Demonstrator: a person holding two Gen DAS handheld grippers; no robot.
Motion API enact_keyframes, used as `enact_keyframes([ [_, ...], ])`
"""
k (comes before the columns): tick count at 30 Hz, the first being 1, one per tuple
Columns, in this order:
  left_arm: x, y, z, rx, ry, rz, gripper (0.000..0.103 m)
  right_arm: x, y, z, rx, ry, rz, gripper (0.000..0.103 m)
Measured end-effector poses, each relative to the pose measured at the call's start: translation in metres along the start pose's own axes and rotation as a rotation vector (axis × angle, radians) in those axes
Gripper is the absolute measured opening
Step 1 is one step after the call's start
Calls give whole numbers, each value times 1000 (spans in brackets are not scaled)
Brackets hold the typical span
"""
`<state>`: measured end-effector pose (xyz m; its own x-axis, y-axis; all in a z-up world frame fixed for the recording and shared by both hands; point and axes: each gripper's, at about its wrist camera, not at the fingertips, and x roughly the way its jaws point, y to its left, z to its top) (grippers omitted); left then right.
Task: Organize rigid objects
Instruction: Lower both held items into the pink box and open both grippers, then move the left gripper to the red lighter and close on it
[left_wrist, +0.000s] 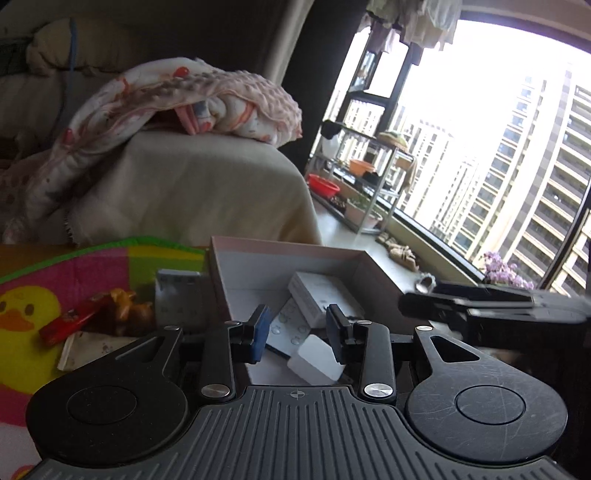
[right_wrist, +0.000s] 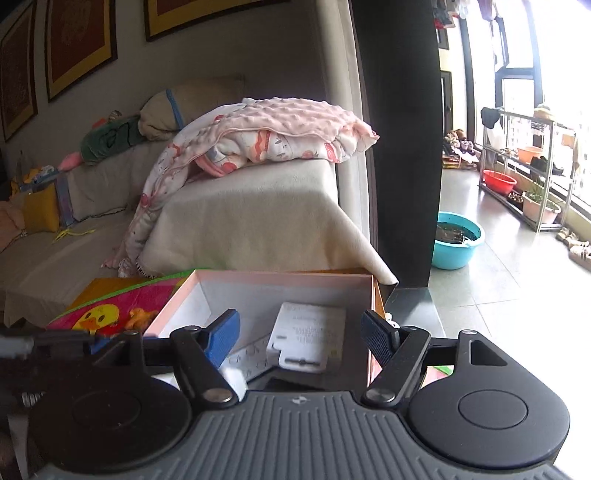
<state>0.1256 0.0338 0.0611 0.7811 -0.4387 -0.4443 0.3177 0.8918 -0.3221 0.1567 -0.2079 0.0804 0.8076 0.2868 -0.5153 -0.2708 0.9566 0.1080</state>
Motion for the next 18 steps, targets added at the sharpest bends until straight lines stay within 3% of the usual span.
enact_keyframes([
  [5, -52, 52, -9, -81, -112, 164, 37, -50, 25, -54, -114, -30, -7, 78],
  [9, -75, 98, -24, -190, -91, 295, 37, -61, 47, -90, -163, 50, 55, 79],
  [13, -83, 103, -39, -191, -29, 282, 37, -55, 64, -115, -122, 141, 150, 79],
  [18, -70, 79, -38, -112, 3, 232, 37, -51, 80, -126, -133, 161, 150, 79],
])
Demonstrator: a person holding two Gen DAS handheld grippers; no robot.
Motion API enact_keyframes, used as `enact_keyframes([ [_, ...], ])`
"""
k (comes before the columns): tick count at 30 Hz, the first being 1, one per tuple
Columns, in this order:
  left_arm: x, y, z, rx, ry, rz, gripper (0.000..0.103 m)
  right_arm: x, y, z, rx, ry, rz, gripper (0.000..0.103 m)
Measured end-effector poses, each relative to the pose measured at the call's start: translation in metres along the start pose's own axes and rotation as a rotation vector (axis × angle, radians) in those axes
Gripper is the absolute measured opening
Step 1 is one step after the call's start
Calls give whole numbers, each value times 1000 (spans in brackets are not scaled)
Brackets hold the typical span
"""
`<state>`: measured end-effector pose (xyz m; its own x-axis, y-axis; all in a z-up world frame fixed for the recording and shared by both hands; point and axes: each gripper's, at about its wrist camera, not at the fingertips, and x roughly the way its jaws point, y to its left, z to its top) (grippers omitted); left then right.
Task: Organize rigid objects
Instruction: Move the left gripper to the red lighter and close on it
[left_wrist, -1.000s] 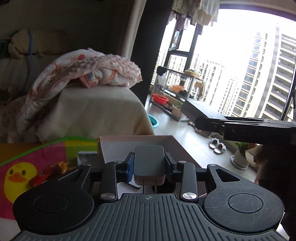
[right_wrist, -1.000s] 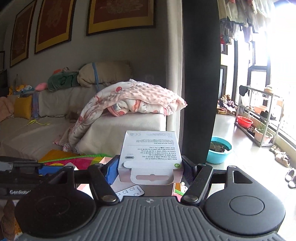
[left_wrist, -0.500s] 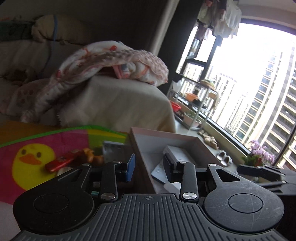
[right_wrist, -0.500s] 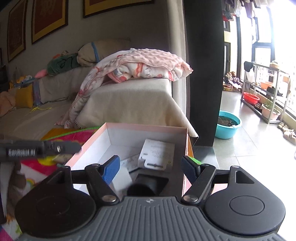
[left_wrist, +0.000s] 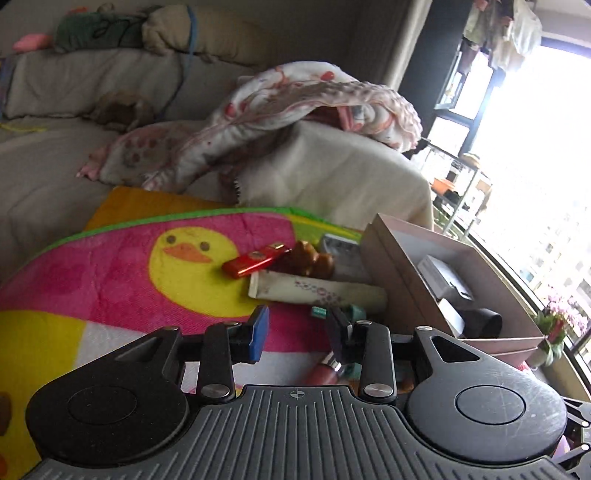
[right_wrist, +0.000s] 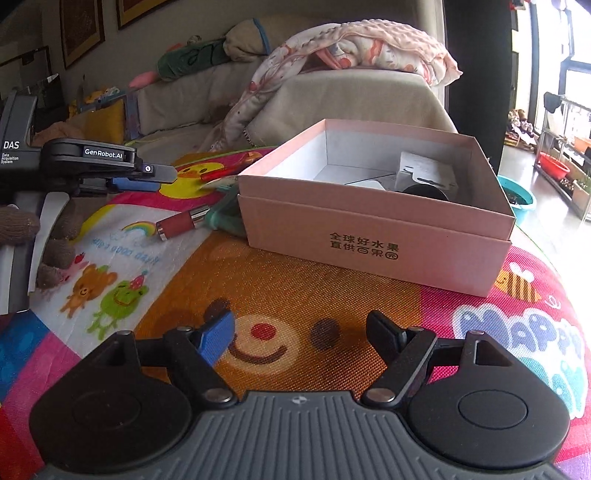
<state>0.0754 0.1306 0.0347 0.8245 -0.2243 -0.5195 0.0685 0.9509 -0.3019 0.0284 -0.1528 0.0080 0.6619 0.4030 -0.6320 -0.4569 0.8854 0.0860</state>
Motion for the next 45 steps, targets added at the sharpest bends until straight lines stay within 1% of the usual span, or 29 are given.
enact_keyframes([
  [2, 9, -10, 5, 30, -3, -7, 37, -4, 1, -1, 4, -17, -4, 79],
  [4, 24, -19, 19, 41, 15, -43, 37, -5, 0, -3, 5, -19, -8, 79],
  [7, 68, -30, 52, 12, 77, -109, 37, -5, -2, -3, 15, -19, -4, 79],
  [8, 86, -34, 62, 0, 97, -110, 37, -5, -2, -3, 18, -17, -4, 79],
  [9, 104, -38, 71, 3, 100, -89, 37, -4, -2, -3, 21, -13, -4, 79],
  [12, 156, -49, 90, 71, 123, 0, 37, -2, -3, -3, 30, -5, -1, 79],
  [14, 186, -52, 97, 92, 168, 24, 36, -3, -5, -4, 42, -8, 3, 79],
  [15, 196, -52, 99, 103, 186, 38, 35, -3, -7, -4, 51, -9, 6, 79],
  [17, 213, -54, 99, 159, 213, 96, 28, -3, -10, -4, 69, -10, 11, 79],
  [19, 218, -55, 94, 219, 224, 110, 27, -3, -13, -4, 83, -12, 23, 79],
  [21, 211, -58, 87, 276, 214, 94, 25, -2, -15, -4, 94, -13, 39, 80],
  [23, 202, -57, 81, 318, 224, 59, 23, -2, -15, -4, 95, -13, 42, 81],
  [27, 171, -49, 62, 331, 224, 24, 22, -2, -15, -4, 96, -12, 42, 81],
  [28, 162, -46, 56, 323, 223, 11, 22, -2, -15, -4, 95, -12, 42, 81],
  [30, 138, -41, 46, 306, 195, -8, 22, -2, -13, -4, 91, -11, 38, 81],
  [33, 103, -32, 30, 249, 176, -53, 20, -1, -11, -4, 79, -8, 27, 81],
  [38, 53, -25, -1, 164, 181, -124, 20, 0, -7, -3, 62, -2, 12, 81],
  [40, 38, -23, -12, 125, 192, -154, 20, 0, -6, -4, 51, -1, 6, 81],
  [42, 27, -22, -18, 99, 215, -206, 20, 0, -4, -4, 43, 1, 2, 81],
  [43, 24, -21, -19, 83, 239, -236, 21, 1, -3, -4, 39, 3, 0, 81],
  [44, 21, -20, -18, 62, 237, -251, 21, 1, -3, -3, 35, 5, -4, 81],
  [45, 17, -18, -15, 51, 208, -240, 21, 2, -1, -3, 29, 7, -10, 81],
])
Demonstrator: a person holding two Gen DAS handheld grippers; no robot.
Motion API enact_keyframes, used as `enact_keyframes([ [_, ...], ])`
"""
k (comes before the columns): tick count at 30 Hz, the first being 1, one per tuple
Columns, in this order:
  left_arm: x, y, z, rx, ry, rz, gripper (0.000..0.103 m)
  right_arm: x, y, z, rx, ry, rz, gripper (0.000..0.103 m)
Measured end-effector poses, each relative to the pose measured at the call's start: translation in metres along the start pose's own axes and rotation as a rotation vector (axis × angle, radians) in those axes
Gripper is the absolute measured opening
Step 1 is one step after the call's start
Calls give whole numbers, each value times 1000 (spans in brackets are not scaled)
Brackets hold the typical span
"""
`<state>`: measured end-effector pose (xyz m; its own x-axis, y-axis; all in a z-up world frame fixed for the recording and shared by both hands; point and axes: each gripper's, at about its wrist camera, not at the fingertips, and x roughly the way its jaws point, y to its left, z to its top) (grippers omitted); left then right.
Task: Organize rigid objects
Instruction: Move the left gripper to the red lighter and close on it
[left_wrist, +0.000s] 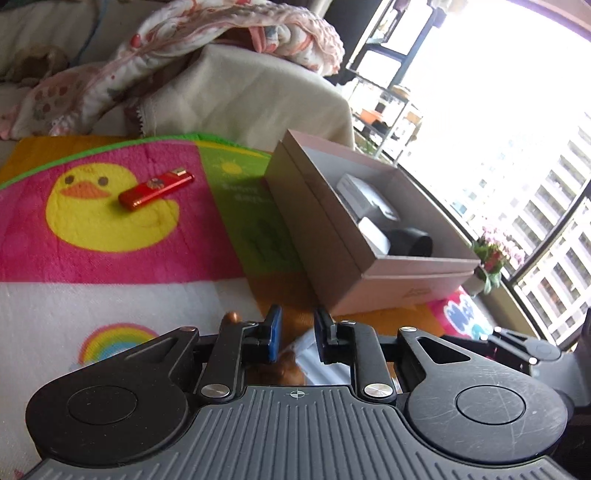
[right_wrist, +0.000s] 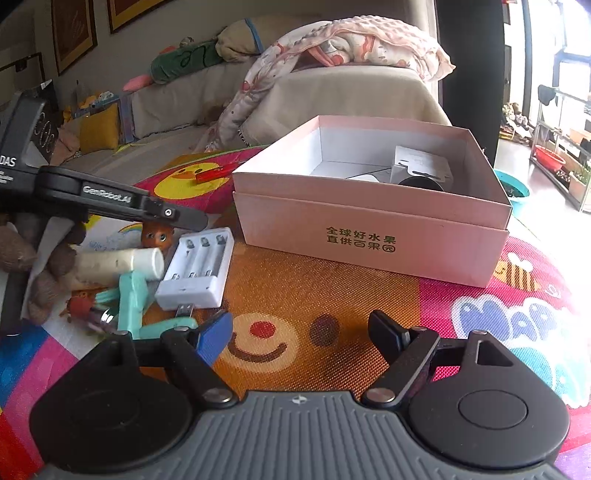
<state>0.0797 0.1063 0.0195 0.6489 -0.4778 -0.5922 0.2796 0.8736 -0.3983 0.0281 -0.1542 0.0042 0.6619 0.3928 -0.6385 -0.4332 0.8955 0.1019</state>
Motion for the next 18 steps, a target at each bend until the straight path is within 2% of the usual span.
enact_keyframes([
  [1, -3, 1, 6, 9, -36, 31, 21, 1, 2, 0, -9, 3, -8, 81],
  [4, -1, 6, 33, 120, -135, 178, 21, 1, 9, -2, -40, 9, -35, 81],
  [7, 28, 22, 65, 247, -115, 306, 22, 1, 12, -2, -54, 11, -48, 81],
  [9, 47, 37, 79, 289, -60, 331, 23, 1, 12, -2, -53, 12, -48, 81],
  [11, 66, 50, 89, 287, 27, 317, 23, 1, 11, -2, -51, 11, -47, 81],
  [12, 71, 53, 90, 298, 39, 311, 25, 1, 11, -2, -50, 11, -46, 81],
  [13, 72, 54, 89, 326, 19, 304, 26, 1, 10, -2, -48, 10, -44, 81],
  [15, 81, 56, 89, 341, 41, 325, 35, 1, 9, -2, -45, 11, -37, 83],
  [16, 87, 58, 88, 323, 51, 334, 38, 2, 10, -2, -45, 12, -33, 84],
  [18, 90, 62, 88, 269, 9, 324, 38, 2, 10, -2, -47, 14, -30, 84],
])
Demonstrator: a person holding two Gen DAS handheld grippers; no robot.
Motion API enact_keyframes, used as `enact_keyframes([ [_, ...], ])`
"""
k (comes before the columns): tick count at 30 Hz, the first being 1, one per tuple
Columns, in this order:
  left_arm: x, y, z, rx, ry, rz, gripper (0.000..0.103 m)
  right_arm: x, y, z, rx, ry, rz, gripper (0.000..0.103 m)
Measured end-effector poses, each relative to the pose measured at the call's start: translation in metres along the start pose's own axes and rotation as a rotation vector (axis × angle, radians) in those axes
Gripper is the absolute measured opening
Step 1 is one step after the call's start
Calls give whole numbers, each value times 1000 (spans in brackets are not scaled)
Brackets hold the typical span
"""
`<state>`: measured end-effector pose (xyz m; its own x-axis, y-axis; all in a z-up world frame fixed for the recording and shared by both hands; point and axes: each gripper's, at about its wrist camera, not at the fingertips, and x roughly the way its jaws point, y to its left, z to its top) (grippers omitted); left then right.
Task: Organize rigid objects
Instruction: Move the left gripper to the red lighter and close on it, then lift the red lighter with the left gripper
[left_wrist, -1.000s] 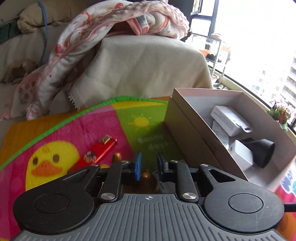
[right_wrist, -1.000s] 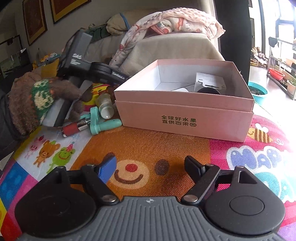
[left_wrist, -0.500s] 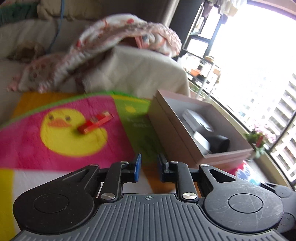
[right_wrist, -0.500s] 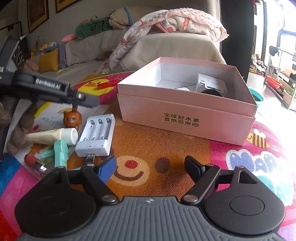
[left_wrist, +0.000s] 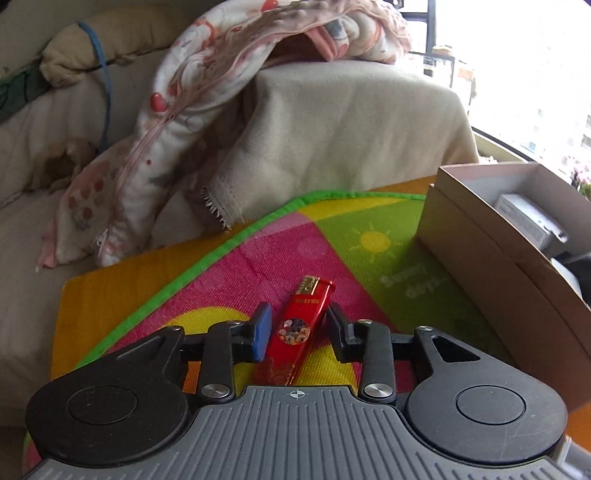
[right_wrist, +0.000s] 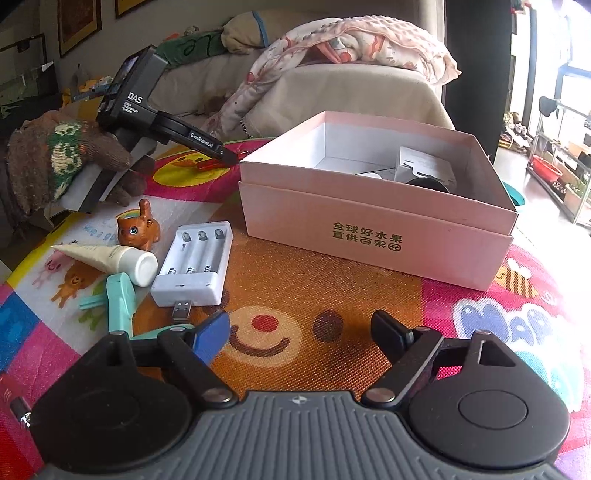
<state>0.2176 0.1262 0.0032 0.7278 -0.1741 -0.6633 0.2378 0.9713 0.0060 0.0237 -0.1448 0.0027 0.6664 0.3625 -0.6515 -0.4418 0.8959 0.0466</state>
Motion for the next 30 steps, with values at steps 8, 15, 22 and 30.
enact_keyframes([
  [8, 0, 3, 0, -55, -25, -4, 28, 0, 1, 0, -7, 4, -3, 86],
  [15, -15, 11, -10, -109, -36, -11, 27, 2, 3, 1, -18, 13, 7, 90],
  [22, -60, 13, -28, -130, -101, -31, 27, 2, 3, 1, -20, 13, 6, 90],
  [30, -168, -16, -69, -93, -167, -171, 27, 2, 3, 1, -22, 15, 11, 91],
])
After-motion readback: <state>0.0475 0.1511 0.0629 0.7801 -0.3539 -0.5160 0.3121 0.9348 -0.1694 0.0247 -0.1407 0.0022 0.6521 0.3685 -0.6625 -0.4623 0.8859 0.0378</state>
